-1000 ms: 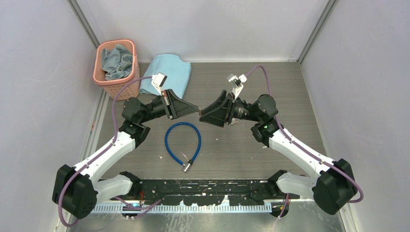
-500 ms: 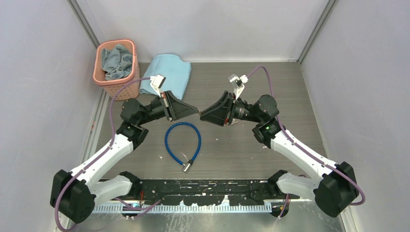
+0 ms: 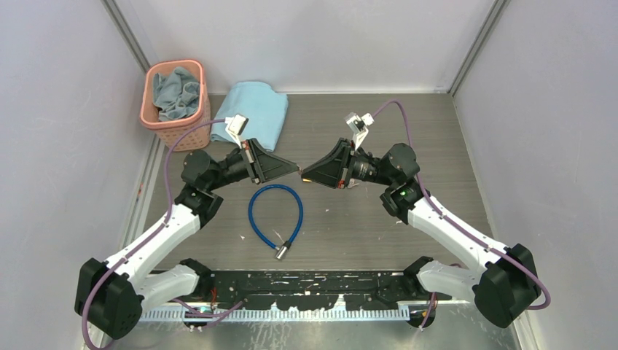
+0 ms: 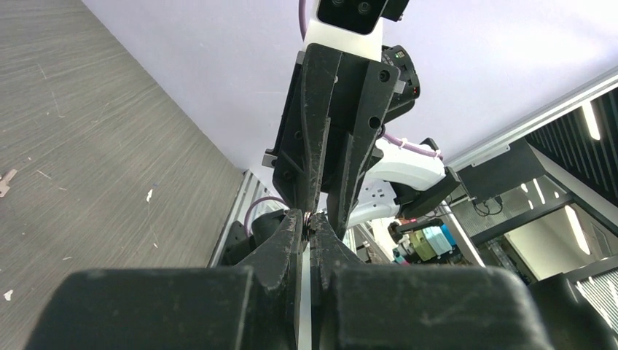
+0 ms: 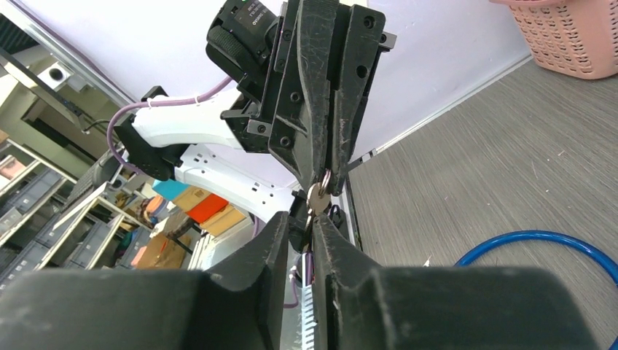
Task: Unlock with the key
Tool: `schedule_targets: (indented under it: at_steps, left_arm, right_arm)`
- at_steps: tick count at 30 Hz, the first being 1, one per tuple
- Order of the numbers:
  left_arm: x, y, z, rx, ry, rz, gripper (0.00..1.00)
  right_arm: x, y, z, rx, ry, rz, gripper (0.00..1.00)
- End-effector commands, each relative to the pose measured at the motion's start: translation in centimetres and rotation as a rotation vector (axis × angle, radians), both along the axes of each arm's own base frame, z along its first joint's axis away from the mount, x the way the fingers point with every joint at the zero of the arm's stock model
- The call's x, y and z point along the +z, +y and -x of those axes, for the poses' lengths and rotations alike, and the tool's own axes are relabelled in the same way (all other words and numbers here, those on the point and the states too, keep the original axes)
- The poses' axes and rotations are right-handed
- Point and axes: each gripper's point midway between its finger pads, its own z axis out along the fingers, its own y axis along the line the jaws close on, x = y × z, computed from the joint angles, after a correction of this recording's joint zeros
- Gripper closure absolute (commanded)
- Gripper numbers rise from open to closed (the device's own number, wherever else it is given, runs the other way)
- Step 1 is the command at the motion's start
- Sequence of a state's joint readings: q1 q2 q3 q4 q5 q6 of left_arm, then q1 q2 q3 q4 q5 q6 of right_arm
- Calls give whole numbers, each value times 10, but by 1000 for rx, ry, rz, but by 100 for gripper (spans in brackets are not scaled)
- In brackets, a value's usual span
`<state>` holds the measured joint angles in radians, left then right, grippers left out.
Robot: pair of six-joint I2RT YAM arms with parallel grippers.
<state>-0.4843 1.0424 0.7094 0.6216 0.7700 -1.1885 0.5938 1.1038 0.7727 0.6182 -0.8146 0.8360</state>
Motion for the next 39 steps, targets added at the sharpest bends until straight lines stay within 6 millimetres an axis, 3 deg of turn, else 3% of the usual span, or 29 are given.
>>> schedule_targets:
  at_steps: [1,8,11,17,19,24,28,33,39]
  left_arm:
    - [3,3,1,18,-41,2,100]
    - [2,3,2,20,-48,1,100]
    - [1,4,4,21,-52,-4,100]
    - [-7,6,9,14,-57,-26,98]
    - [-12,8,13,13,-57,-39,91]
    - [-25,15,21,34,-68,-89,56]
    - [-41,25,25,96,-77,-175,35]
    - [-67,45,25,212,-95,-304,25]
    - [-105,64,20,308,-89,-425,22]
  right_arm:
    - [15,0,3,-5,-65,-39,78]
    - [7,1,-4,-35,-54,-10,88]
    - [3,1,-8,-54,-50,9,98]
    - [-9,0,-10,-72,-36,49,99]
    - [-15,-1,-11,-90,-31,73,99]
    - [-42,-6,-19,-163,27,206,99]
    - [-61,-13,-23,-222,85,313,99]
    - [-93,-32,-33,-354,211,489,99]
    - [-142,-83,-55,-649,406,829,99]
